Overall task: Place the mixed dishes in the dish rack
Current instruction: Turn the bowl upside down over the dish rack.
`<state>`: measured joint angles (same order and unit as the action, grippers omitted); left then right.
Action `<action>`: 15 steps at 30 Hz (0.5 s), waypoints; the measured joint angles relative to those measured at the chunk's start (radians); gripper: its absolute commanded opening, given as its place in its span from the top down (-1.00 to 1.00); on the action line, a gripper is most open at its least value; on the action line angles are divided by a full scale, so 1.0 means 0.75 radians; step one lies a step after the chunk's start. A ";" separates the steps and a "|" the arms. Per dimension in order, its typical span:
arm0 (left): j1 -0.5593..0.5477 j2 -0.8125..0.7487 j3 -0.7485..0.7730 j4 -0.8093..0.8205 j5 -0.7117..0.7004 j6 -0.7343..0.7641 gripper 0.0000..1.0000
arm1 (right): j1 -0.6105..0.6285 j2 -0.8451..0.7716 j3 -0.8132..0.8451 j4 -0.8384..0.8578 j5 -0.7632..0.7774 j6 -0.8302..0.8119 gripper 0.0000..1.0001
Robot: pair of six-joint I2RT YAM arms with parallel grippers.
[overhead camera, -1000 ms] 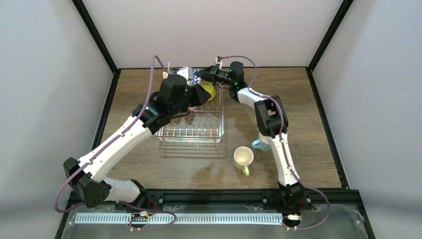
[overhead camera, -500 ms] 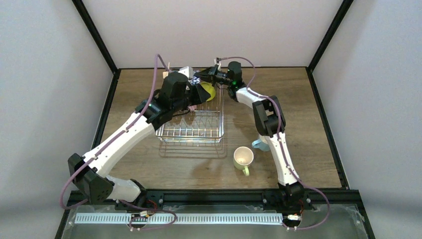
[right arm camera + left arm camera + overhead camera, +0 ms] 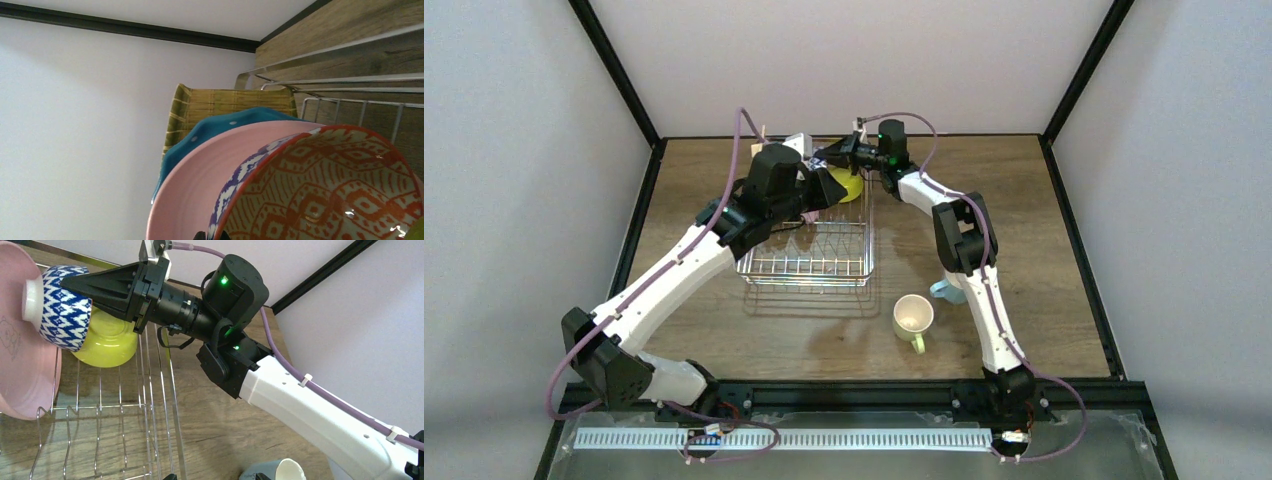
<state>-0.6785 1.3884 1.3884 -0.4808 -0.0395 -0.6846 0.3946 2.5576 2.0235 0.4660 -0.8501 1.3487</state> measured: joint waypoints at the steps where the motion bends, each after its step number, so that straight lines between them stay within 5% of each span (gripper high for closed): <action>1: 0.001 0.001 0.000 0.001 0.000 0.000 -0.79 | 0.000 0.000 0.001 -0.021 0.003 -0.014 0.87; 15: 0.003 0.001 0.000 0.001 0.005 0.000 -0.79 | 0.000 0.000 0.002 -0.181 0.037 -0.127 0.65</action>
<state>-0.6765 1.3888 1.3884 -0.4805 -0.0357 -0.6846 0.3946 2.5576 2.0247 0.3302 -0.8227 1.2533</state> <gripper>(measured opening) 0.895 0.147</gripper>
